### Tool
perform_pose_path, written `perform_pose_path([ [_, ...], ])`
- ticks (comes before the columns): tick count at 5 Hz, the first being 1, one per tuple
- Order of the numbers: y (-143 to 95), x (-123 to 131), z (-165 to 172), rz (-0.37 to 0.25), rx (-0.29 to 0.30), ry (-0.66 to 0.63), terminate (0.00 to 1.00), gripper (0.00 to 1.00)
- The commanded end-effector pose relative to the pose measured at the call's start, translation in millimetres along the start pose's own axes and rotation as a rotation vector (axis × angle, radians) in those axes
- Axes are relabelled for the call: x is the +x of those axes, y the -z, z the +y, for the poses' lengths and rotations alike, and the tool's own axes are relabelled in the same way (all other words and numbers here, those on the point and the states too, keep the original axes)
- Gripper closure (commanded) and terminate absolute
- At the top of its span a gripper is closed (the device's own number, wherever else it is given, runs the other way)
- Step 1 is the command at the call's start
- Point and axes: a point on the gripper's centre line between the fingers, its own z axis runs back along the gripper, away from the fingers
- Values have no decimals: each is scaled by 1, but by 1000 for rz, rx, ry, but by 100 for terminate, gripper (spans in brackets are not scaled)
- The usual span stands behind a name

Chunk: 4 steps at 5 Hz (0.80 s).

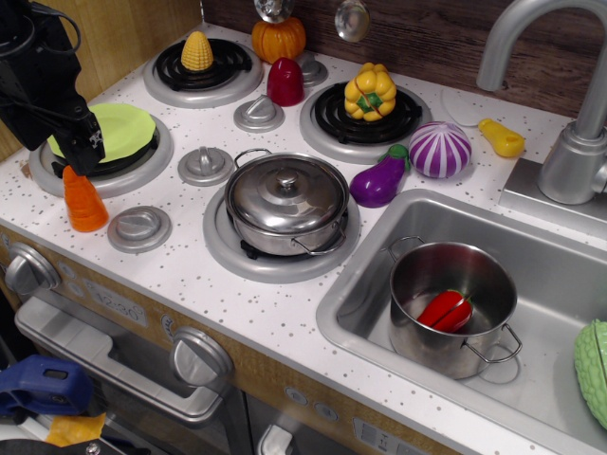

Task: Put carrot on plate

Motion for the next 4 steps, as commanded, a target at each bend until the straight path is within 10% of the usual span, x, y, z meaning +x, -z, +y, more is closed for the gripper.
perform_pose_path([
  [1, 0, 0, 0, 0, 0, 0, 0, 0],
  [4, 41, -3, 1, -64, -43, -29, 0, 0],
])
